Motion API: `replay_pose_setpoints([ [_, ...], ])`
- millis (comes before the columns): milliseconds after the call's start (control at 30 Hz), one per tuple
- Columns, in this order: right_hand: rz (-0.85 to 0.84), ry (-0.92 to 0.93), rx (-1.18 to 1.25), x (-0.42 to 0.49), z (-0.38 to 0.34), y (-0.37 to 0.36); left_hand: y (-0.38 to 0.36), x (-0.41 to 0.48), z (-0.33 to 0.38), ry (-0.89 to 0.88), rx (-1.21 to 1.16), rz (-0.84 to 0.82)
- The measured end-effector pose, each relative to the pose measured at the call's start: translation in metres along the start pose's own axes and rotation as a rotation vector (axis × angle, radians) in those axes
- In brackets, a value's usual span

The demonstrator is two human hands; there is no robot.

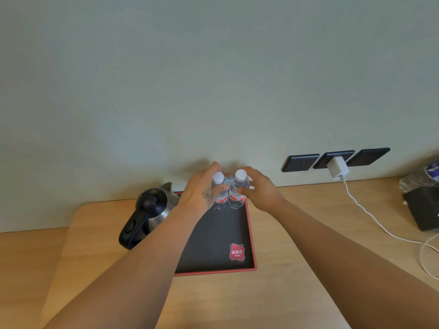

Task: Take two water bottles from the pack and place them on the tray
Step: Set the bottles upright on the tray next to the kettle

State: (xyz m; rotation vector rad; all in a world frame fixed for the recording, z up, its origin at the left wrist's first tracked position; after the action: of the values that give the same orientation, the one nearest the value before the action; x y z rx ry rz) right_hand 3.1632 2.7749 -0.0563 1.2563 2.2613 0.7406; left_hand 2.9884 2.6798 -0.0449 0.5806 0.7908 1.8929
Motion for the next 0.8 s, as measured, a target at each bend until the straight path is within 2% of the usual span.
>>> replay_pose_setpoints([
  [533,0.0,0.013,0.01,0.0,0.002,-0.004,-0.006,-0.001,-0.01,0.034,-0.083,0.039],
  [700,-0.014,0.004,-0.002,-0.005,-0.002,0.006,0.002,-0.007,-0.001,0.062,-0.003,0.031],
  [800,0.016,0.096,-0.08,-0.007,-0.009,0.025,0.025,-0.013,0.003,0.016,0.079,0.095],
])
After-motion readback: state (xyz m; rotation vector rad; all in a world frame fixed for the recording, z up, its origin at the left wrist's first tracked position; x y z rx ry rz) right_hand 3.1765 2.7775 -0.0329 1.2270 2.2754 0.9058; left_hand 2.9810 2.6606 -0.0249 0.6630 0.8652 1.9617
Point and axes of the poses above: each hand's wrist, its own x-axis towards the middle knuckle, its own y-axis out of the back of the hand, z = x × y, the point moved 3 cm from there along x, towards the middle knuckle, and after that the axes turned 9 degrees about z, right-handed, at the moved point
